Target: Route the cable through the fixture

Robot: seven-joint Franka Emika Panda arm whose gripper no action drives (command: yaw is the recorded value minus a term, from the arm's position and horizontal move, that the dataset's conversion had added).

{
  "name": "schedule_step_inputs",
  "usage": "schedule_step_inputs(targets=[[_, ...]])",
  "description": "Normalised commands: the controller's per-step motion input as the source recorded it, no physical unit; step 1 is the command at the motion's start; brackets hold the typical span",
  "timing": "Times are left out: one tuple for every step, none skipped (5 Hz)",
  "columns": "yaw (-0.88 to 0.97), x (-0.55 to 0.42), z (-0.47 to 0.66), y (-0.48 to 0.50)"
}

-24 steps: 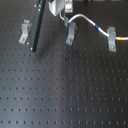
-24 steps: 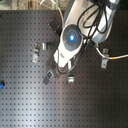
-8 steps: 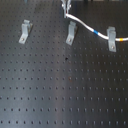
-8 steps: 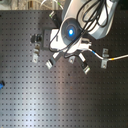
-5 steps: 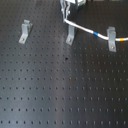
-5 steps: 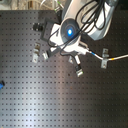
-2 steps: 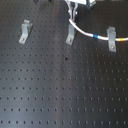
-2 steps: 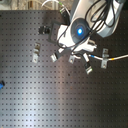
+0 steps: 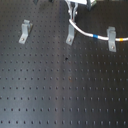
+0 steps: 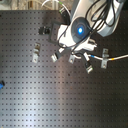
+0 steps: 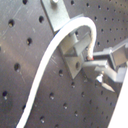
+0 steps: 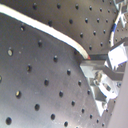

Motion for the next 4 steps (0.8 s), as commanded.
schedule_step_inputs(targets=[[0.41,-0.101,0.05,0.442],[0.48,0.044,0.0,0.383],[0.2,0.063,0.0,0.162],[0.05,0.076,0.0,-0.035]])
